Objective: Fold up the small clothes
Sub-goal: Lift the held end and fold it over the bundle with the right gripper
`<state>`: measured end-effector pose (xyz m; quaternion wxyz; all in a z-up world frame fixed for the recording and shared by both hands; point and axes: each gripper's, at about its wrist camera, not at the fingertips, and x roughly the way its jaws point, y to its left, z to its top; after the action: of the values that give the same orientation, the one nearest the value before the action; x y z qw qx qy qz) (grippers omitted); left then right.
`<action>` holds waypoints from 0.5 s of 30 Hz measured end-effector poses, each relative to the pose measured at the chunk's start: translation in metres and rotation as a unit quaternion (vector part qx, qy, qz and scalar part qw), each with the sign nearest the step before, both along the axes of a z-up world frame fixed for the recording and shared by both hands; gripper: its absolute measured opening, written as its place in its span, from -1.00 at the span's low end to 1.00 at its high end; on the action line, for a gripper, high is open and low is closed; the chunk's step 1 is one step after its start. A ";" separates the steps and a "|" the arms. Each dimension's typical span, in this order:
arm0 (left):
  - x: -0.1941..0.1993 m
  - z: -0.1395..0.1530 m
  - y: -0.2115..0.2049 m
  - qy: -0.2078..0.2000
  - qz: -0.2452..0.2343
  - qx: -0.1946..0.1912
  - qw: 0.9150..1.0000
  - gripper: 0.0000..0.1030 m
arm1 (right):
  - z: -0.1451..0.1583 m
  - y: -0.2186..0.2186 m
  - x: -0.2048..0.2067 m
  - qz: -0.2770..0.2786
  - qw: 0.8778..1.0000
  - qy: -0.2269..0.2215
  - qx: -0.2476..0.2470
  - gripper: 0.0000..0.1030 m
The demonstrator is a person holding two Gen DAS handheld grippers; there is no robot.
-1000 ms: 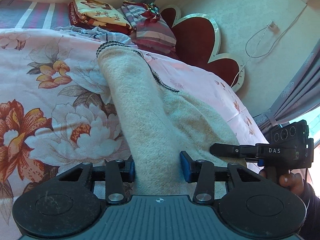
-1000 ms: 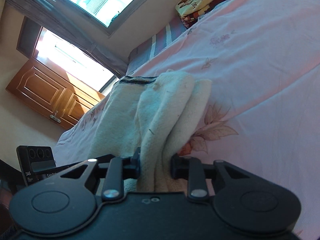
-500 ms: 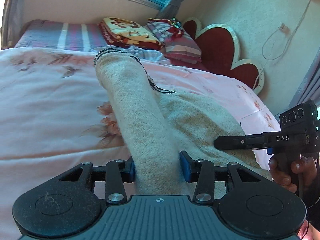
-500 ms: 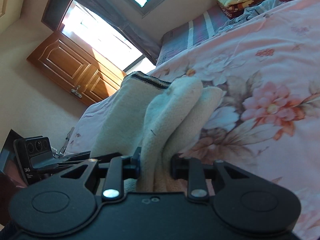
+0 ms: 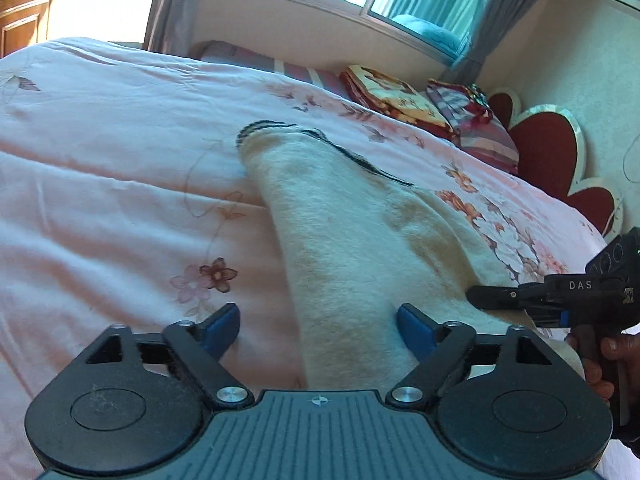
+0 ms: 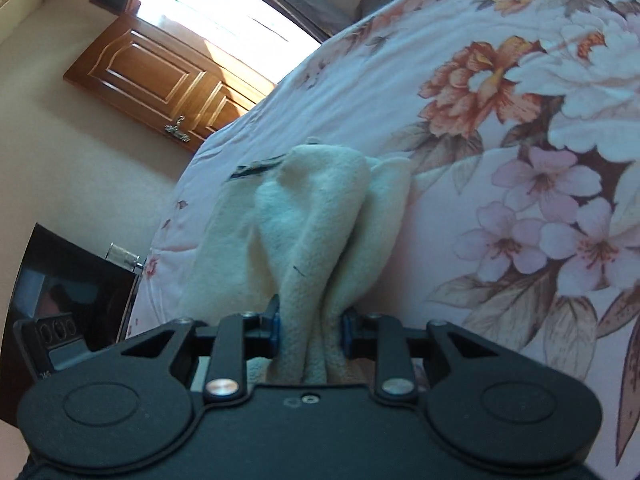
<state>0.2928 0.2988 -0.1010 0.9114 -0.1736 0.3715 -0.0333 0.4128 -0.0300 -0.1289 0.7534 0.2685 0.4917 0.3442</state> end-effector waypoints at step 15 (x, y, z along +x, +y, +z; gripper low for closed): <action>-0.011 0.013 -0.053 -0.064 -0.113 0.079 0.988 0.32 | -0.010 -0.009 -0.007 -0.020 1.000 0.006 0.010 -0.53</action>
<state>0.2818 0.2461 -0.0879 0.9344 -0.0554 0.3315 -0.1180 0.4056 -0.0393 -0.1385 0.7547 0.2873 0.4872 0.3326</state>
